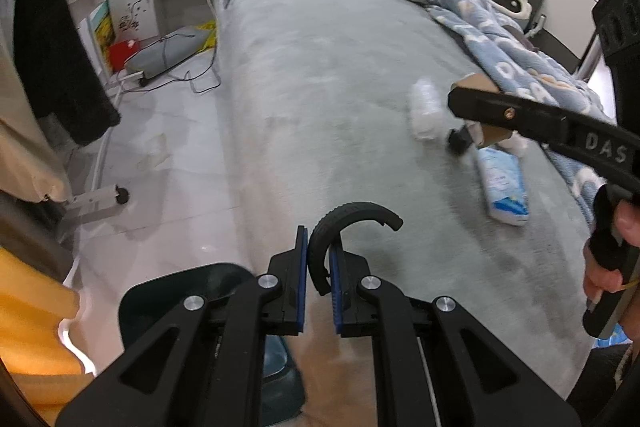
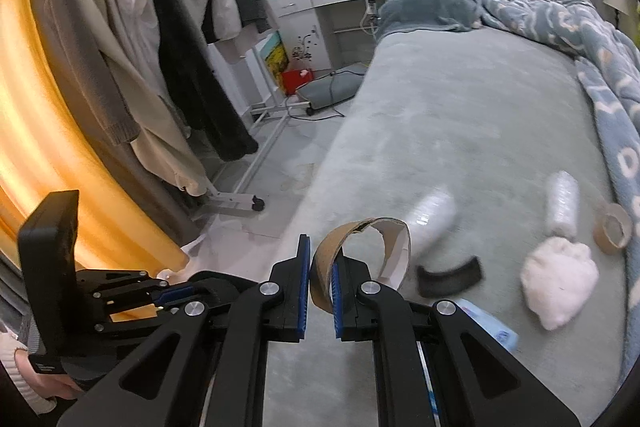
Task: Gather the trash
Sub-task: 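Carry the plastic piece to the bin and open the left tool while the right tool carries the tape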
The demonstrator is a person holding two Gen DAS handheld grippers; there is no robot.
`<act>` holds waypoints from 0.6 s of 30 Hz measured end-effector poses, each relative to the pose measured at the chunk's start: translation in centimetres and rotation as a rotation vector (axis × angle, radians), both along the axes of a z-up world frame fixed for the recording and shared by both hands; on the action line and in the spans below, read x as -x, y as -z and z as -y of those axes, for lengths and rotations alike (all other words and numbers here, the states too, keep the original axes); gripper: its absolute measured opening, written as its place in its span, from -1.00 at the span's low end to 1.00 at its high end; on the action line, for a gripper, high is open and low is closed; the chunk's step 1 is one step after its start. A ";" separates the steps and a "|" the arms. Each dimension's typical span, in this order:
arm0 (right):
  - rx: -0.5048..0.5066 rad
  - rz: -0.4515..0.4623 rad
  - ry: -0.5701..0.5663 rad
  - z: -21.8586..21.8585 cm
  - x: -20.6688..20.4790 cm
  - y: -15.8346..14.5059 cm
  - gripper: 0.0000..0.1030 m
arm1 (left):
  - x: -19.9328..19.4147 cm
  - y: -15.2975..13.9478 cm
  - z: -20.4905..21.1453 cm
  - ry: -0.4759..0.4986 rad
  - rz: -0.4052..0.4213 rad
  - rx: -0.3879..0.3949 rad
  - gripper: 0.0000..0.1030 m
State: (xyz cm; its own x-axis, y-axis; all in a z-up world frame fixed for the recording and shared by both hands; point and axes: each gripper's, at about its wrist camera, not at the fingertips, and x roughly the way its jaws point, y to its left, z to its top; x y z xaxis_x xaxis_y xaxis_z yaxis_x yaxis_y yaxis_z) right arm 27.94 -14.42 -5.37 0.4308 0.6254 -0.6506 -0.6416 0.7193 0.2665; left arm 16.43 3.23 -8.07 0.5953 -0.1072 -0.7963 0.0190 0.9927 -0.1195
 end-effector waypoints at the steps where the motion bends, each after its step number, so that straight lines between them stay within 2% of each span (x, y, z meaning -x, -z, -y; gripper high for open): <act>1: -0.002 0.001 -0.011 -0.6 0.2 -0.1 -0.81 | 0.1 0.1 -0.4 -0.006 -0.006 -0.004 -0.78; 13: 0.007 -0.012 -0.120 -7.1 1.3 0.3 -0.81 | 1.0 2.5 -6.3 -0.099 -0.107 -0.029 -0.78; 18: 0.025 -0.027 -0.165 -9.6 2.0 1.1 -0.81 | 1.3 3.7 -8.7 -0.127 -0.171 0.002 -0.78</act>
State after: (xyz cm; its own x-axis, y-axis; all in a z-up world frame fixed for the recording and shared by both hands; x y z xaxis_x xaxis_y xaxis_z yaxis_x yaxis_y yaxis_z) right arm 25.93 -4.78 -6.50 0.3056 0.6693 -0.6772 -0.7442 0.6116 0.2687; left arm 15.12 11.94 -11.80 0.4603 -0.0417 -0.8868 -0.1271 0.9855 -0.1123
